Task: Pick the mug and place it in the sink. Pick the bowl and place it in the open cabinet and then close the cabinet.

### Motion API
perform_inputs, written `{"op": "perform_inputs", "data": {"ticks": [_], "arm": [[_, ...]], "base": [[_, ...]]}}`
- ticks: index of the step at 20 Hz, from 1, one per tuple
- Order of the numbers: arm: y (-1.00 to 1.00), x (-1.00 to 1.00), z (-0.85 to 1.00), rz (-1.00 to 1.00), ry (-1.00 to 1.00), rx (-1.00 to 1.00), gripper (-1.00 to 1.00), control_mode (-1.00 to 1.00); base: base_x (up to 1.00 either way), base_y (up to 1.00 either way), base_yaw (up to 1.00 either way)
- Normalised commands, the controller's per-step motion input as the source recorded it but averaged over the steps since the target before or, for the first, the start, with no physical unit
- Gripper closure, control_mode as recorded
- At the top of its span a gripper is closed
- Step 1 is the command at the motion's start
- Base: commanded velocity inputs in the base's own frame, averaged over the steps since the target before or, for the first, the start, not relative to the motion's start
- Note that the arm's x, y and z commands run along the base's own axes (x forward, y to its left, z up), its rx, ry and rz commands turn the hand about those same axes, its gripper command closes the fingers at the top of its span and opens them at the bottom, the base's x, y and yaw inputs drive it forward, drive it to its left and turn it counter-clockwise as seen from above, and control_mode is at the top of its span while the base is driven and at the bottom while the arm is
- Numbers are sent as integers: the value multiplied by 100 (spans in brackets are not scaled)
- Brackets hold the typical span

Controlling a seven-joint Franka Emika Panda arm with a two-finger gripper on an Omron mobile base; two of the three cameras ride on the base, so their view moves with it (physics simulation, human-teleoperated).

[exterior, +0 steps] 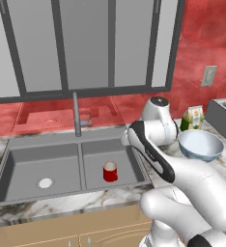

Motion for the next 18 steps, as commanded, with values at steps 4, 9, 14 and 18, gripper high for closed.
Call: {"op": "perform_inputs", "data": {"ticks": [4, 9, 14, 18], "arm": [[-20, -24, 57, -16, 0, -2, -100, -100], [-8, -31, 41, -20, 0, -5, -100, -100], [-11, -45, 5, -9, 0, -1, -100, -100], [-25, -9, 0, 0, 0, 0, -100, -100]], "base": [[0, 0, 0], [0, 0, 0], [0, 0, 0], [0, 0, 0]]}}
